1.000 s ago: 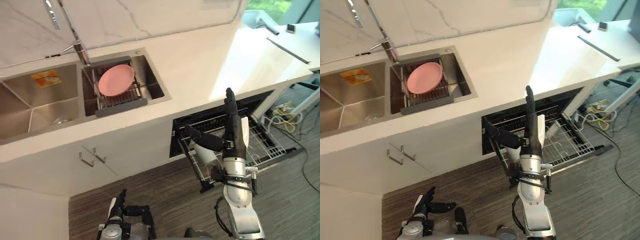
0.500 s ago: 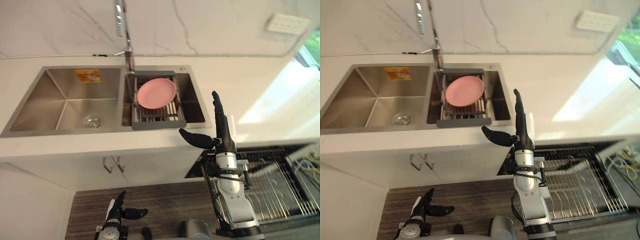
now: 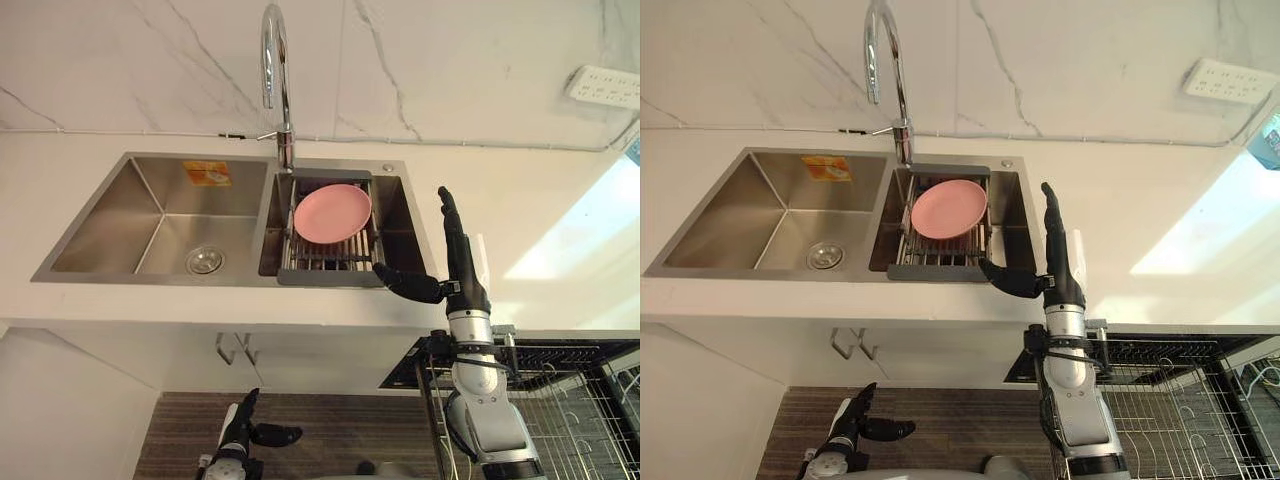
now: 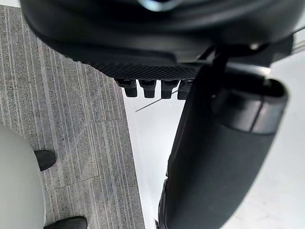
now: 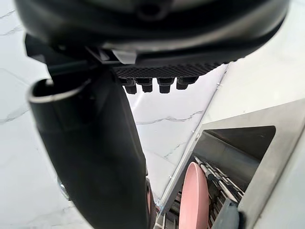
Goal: Walk over to the sink, pick up the cup, carry it to the dishwasher, place the cup inside the dishwasher, then close the dishwasher door
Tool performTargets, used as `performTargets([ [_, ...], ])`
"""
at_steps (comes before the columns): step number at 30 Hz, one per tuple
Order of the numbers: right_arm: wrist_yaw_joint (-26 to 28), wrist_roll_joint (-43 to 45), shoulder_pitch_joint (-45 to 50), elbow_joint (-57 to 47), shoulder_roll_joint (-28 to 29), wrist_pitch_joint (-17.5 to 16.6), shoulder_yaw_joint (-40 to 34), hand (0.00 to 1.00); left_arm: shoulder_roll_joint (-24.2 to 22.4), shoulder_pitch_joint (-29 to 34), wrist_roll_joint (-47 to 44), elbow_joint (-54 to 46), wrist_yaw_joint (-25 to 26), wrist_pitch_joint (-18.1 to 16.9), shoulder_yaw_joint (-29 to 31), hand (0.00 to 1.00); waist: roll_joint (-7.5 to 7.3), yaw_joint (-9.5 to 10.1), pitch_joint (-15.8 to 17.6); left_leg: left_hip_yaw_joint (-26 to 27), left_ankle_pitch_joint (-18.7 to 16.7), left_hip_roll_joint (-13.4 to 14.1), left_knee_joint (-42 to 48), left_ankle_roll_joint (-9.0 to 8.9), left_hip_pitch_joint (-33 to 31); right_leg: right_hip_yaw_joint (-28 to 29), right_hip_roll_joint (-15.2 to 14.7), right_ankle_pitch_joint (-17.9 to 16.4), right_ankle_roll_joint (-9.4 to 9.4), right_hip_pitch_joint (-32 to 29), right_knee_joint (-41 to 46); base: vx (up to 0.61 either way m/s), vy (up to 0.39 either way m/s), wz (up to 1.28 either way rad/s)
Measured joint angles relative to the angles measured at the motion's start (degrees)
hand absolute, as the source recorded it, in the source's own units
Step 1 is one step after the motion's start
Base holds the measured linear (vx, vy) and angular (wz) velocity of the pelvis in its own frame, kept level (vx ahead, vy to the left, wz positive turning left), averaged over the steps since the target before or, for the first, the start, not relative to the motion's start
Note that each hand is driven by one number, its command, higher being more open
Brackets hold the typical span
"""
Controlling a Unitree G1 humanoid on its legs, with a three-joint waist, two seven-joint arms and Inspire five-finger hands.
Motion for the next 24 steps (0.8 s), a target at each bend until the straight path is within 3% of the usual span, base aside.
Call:
performTargets([
  [6, 1.1, 0.2, 0.1, 0.0, -0.1, 0.0, 0.0, 1.00, -0.1, 0.2, 0.0, 0.0, 0.0, 0.1, 0.2, 1.00, 0.50, 0.10, 0.3, -0.9, 0.1, 0.6, -0.6, 0.02, -0.4, -1.0, 0.8, 2.3, -0.36, 1.0, -2.8, -0.07, 0.005, 0.09],
  [7, 1.3, 0.2, 0.2, 1.1, -0.7, 0.0, -1.9, 1.00, 0.0, 0.3, -0.1, 0.4, 0.0, 0.1, 1.1, 1.00, 0.09, -0.76, 0.4, -0.8, 3.0, 4.4, -4.5, -3.48, -0.5, -1.5, 4.9, 5.4, -3.44, 1.2, -7.4, 0.00, 0.000, 0.00],
  [16, 1.1, -0.5, 2.6, 1.1, 0.4, 0.1, -2.4, 1.00, -0.5, 0.6, -0.2, 0.4, -0.1, 0.5, 3.2, 1.00, 0.08, -0.99, 0.4, 1.8, 2.6, 4.6, -4.6, -4.05, 0.6, 0.5, 5.1, 5.4, -3.45, 1.3, -7.1, 0.00, 0.005, -0.11],
  [24, -2.7, -9.5, 6.5, -0.8, 5.4, 5.1, -7.3, 1.00, -0.9, 1.2, -1.4, 0.5, -0.8, 1.4, 4.7, 1.00, 0.22, -1.62, 0.4, 2.7, 2.6, 4.6, -5.4, -4.07, 2.5, 0.9, 5.1, 5.3, -3.39, 2.9, -6.9, -0.03, 0.012, -0.03],
])
